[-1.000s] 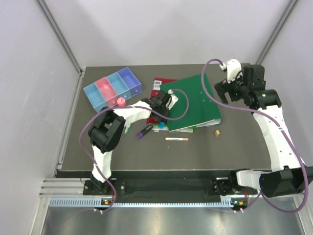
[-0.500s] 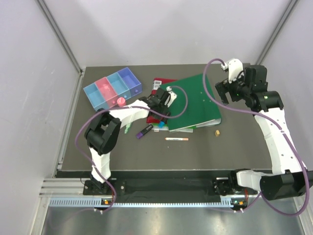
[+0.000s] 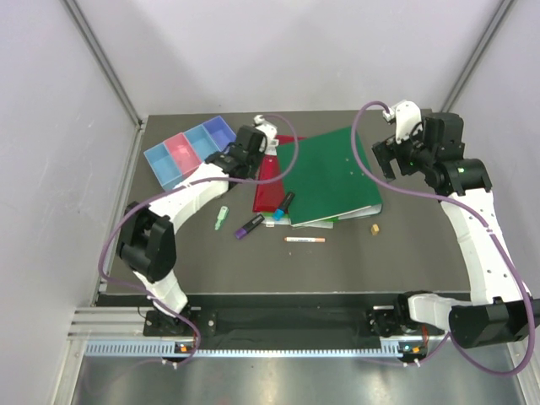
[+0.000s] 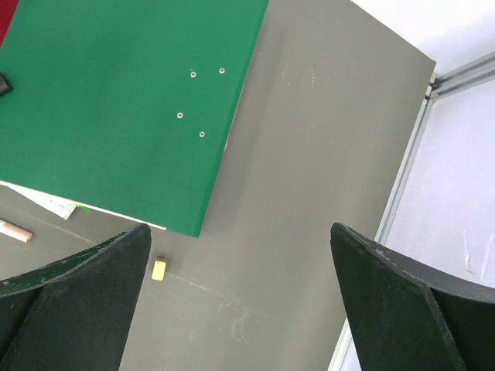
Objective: Sort the stationery into containers
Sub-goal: Pick up the pen from the center of the board, then place the pen in the storage box.
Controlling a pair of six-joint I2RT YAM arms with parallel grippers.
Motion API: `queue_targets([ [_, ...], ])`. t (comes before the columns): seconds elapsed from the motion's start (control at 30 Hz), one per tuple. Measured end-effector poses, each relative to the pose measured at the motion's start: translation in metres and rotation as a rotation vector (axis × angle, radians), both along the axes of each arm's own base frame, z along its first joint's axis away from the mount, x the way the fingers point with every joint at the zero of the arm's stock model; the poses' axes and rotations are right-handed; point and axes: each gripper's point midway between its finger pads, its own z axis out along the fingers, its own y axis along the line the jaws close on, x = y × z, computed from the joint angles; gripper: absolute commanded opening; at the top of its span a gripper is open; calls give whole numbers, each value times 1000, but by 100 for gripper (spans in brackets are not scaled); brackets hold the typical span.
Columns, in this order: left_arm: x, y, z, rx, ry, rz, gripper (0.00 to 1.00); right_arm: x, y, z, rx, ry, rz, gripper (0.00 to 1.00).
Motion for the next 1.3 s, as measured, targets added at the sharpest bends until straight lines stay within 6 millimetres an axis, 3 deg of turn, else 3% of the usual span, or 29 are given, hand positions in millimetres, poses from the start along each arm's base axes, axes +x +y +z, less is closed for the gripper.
queue_targets([
  [0.3, 40, 113, 16, 16, -45, 270, 0, 0, 0, 0, 0, 1, 0, 100],
  [0.57, 50, 177, 46, 1, -118, 424, 0, 0, 1, 0, 7, 3, -3, 100],
  [0.6, 50, 179, 46, -4, -118, 433, 0, 0, 1, 0, 7, 3, -3, 100],
  [0.87, 45, 259, 30, -88, -75, 671, 0, -3, 0, 3, 9, -9, -3, 100],
  [1.03, 39, 278, 9, -132, -15, 747, 0, -6, 0, 6, 11, -19, -2, 100],
  [1.3, 34, 280, -18, -164, 60, 795, 0, -6, 0, 5, 15, -15, -4, 100],
])
